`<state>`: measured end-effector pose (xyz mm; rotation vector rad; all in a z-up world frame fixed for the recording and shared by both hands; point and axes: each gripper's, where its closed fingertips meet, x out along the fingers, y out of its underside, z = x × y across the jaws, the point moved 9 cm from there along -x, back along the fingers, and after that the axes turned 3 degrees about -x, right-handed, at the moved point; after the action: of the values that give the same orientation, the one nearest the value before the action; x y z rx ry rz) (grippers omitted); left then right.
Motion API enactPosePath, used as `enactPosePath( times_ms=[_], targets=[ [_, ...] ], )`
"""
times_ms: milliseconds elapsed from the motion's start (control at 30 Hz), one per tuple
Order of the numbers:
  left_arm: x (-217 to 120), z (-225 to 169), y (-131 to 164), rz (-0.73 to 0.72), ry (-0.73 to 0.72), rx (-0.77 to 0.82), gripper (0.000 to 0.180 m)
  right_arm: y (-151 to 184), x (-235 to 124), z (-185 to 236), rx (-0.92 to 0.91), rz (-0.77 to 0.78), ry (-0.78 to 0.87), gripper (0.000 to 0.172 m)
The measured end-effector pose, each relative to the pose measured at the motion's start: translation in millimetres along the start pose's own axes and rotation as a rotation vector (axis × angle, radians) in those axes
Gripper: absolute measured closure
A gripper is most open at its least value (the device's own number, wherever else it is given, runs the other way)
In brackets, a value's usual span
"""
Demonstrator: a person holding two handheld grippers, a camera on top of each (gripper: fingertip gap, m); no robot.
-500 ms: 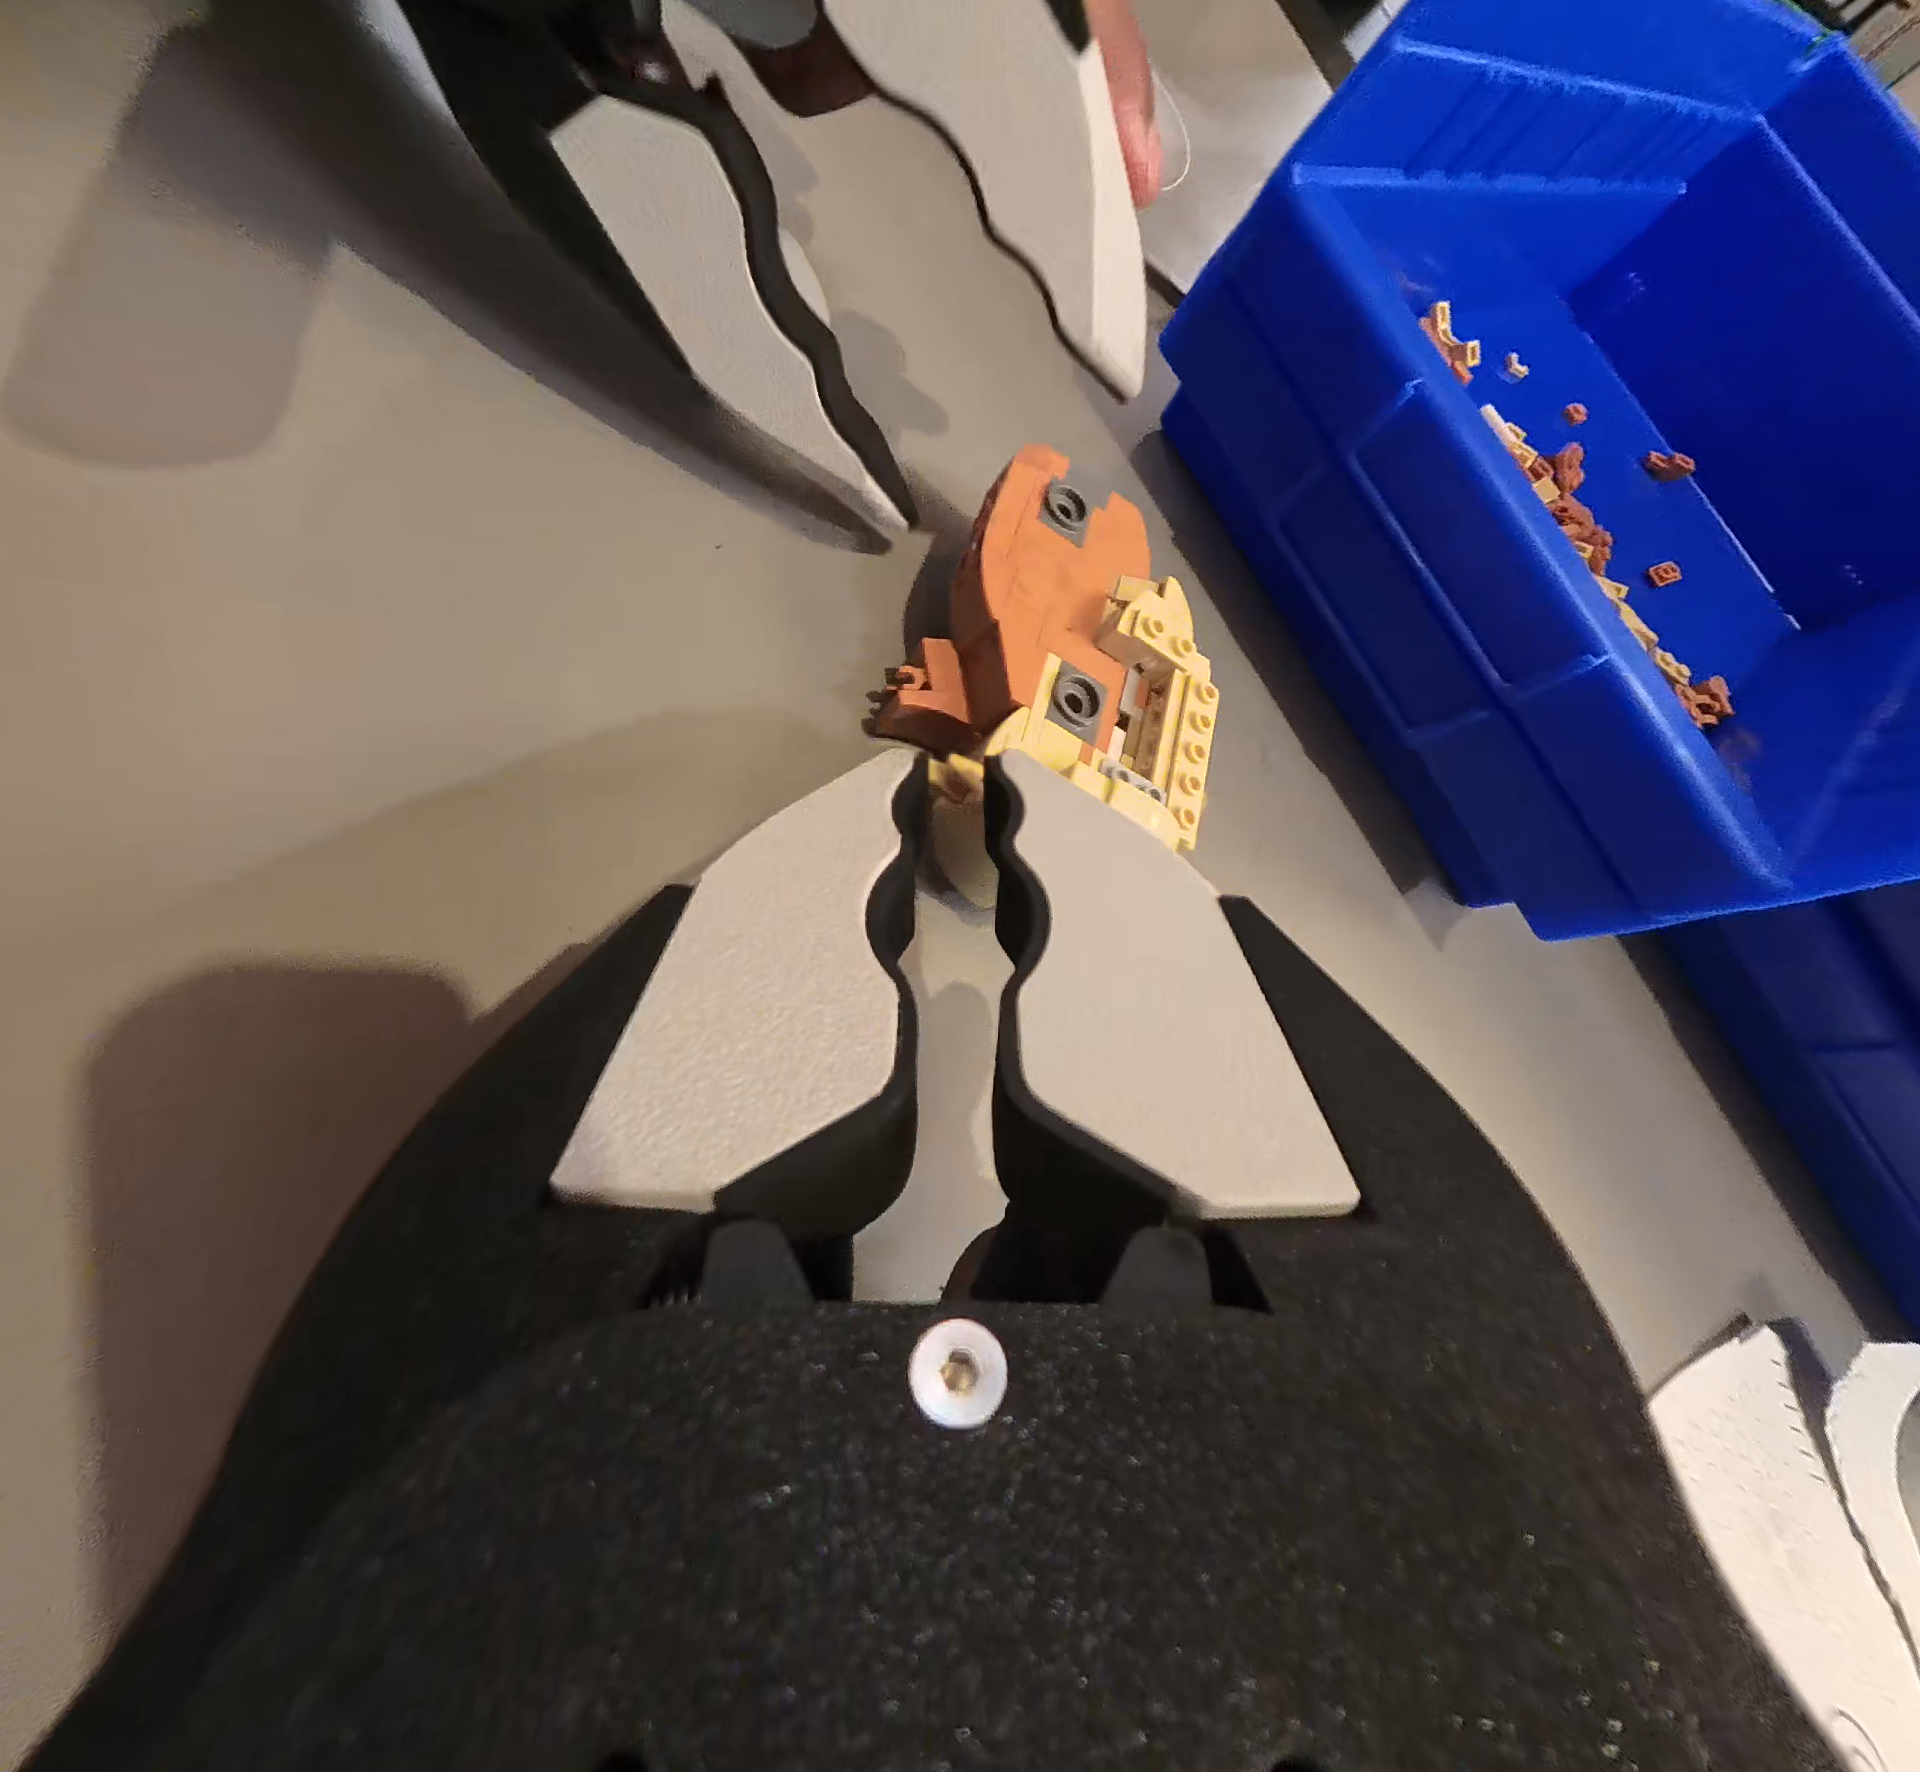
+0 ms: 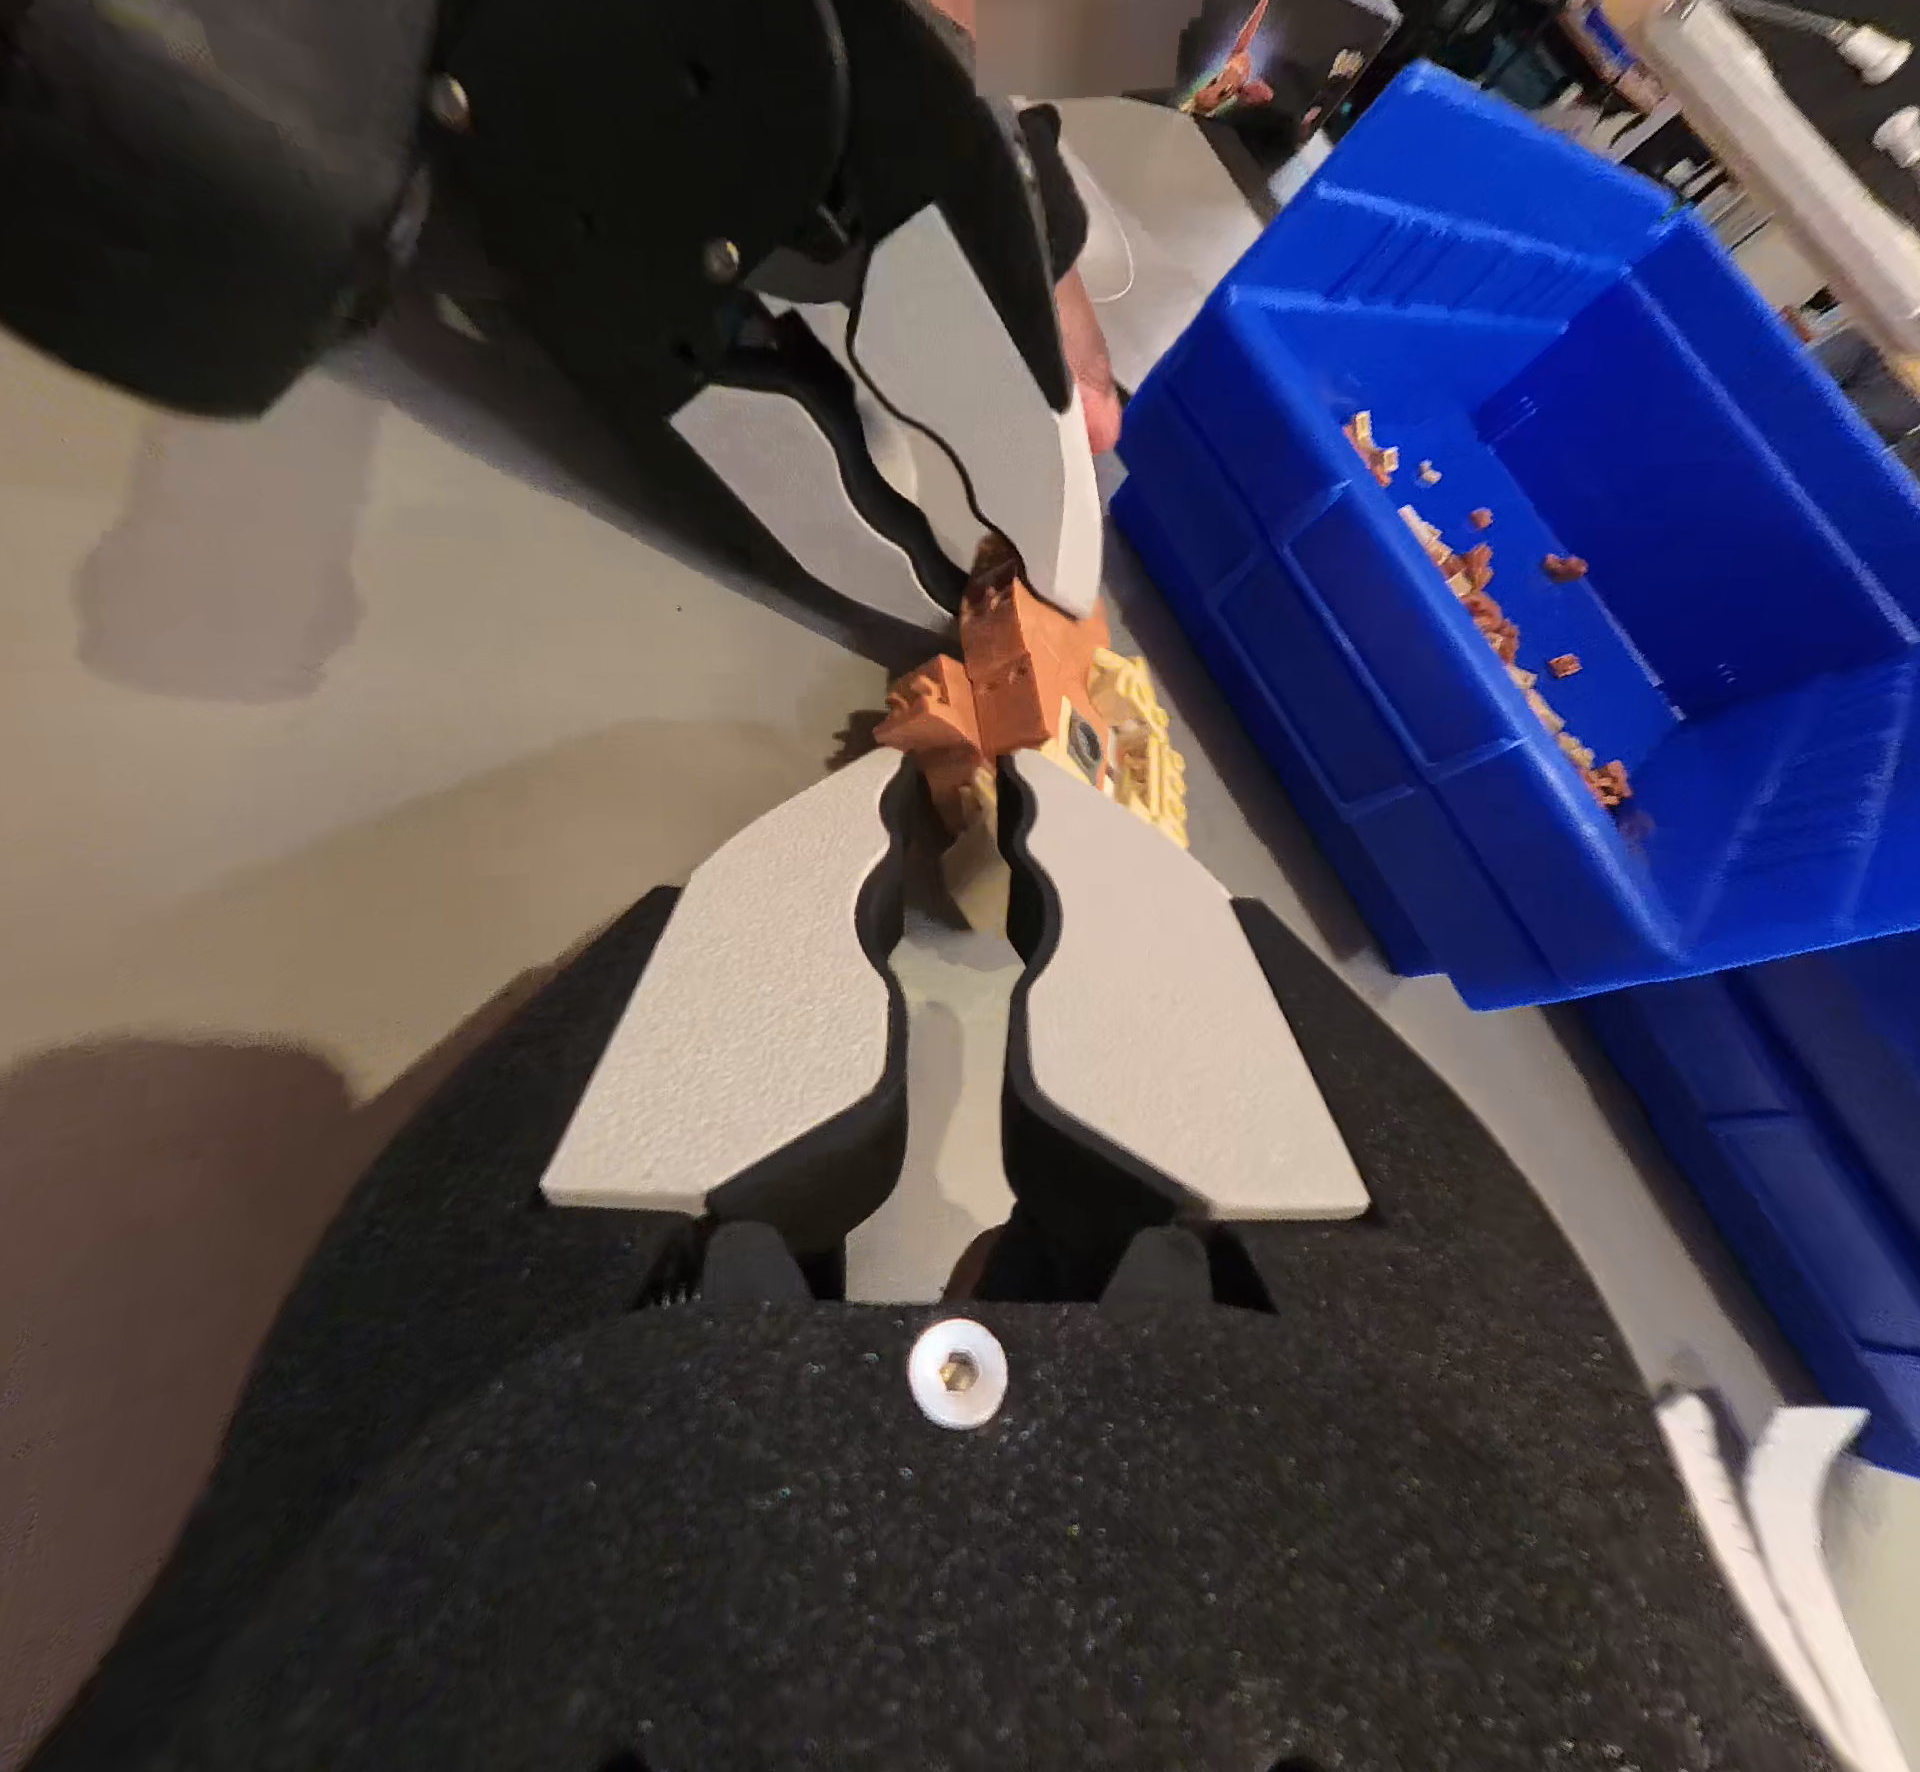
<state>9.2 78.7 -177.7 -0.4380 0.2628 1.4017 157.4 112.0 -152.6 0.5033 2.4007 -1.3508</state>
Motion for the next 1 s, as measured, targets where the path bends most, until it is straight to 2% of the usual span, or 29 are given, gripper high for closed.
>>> enactPosePath(
  times_ms=[133,267,467,633,800,900,1000],
  targets=[
    [-12.7,10.3,8.1,0.091,0.123,-0.207,0.162,-8.6,-1.2,-0.9,-0.135,-0.022,0.054,0.148],
    [-22.5,19.0,12.6,0.107,0.257,-0.418,0.162,-23.6,10.8,-1.1,-0.261,-0.007,0.047,0.142],
    [-28.9,24.9,15.6,0.074,0.370,-0.568,0.162,-27.5,40.0,-4.1,-0.301,0.027,-0.035,0.143],
    [-29.0,26.9,20.2,0.060,0.374,-0.602,0.163,-25.6,43.8,-4.5,-0.330,0.009,-0.037,0.150],
    [-30.3,30.4,17.8,0.042,0.239,-0.492,0.157,-23.0,44.0,-8.1,-0.316,0.004,-0.050,0.154],
    [-31.6,32.3,12.9,-0.011,0.243,-0.460,0.156,-22.5,44.1,-9.3,-0.320,0.005,-0.056,0.154],
    [-24.9,29.1,14.2,0.003,0.228,-0.395,0.158,-22.1,45.0,-9.0,-0.346,0.008,-0.059,0.154]
  ],
)
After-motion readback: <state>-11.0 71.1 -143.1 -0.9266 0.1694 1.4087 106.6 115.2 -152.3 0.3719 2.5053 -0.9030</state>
